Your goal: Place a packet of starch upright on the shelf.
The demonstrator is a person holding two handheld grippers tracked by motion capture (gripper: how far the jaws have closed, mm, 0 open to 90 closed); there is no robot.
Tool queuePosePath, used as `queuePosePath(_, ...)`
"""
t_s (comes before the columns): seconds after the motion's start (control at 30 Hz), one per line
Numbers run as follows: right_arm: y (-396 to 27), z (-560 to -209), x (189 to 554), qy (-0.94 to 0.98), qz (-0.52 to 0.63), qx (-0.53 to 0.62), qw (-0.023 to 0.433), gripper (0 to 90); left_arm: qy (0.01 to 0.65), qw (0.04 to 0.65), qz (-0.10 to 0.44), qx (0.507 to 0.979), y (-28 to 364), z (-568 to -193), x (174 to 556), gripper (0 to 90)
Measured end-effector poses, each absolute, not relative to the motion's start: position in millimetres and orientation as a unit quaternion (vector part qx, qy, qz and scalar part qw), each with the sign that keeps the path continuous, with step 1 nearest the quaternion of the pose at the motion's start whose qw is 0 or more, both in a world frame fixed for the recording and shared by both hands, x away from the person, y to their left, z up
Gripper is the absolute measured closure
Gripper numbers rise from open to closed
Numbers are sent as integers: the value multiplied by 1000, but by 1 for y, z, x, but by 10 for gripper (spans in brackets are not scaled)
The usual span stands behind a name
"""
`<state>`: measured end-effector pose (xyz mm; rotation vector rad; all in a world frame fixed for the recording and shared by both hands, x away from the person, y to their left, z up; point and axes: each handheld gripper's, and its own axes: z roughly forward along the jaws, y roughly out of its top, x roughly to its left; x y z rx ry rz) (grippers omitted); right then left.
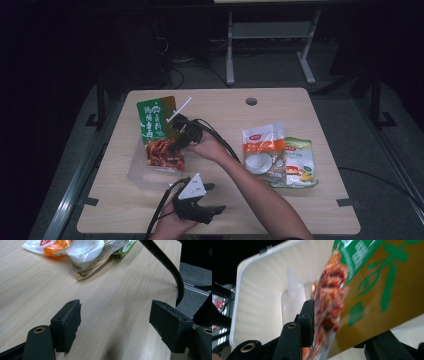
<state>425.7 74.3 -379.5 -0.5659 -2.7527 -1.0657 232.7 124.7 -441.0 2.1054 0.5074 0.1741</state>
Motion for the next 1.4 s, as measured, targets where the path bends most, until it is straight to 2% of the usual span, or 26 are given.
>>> queuePosePath(0.17,79,-378,436,-910,-356,-196,87,659,209,466,69,857,124,-441,233,249)
queuePosePath(0.37,80,-387,444,-897,-366,-216,119,892,203,464,71,860,123,-441,232,249)
queuePosePath(0.53,79,-378,430,-885,-399,-213,105,898,205,465,69,859,123,-441,231,249)
queuePosePath(0.7,78,-364,405,-870,-444,-208,45,899,202,467,72,858,124,-440,230,249)
queuePosePath(0.9,76,-380,400,-839,-494,-227,35,899,196,463,72,861,122,-442,227,249)
queuePosePath(1.07,73,-405,399,-843,-488,-224,32,898,201,464,71,860,123,-442,227,249)
queuePosePath(1.1,73,-407,397,-846,-487,-216,18,897,201,464,71,860,123,-442,228,249)
queuePosePath(1.27,65,-411,402,-853,-476,-213,26,878,201,463,69,860,122,-442,228,249)
queuePosePath(1.33,63,-413,404,-855,-472,-209,46,845,199,461,70,862,122,-442,228,249)
queuePosePath(1.4,60,-411,405,-857,-469,-211,41,771,200,462,70,861,122,-443,228,249)
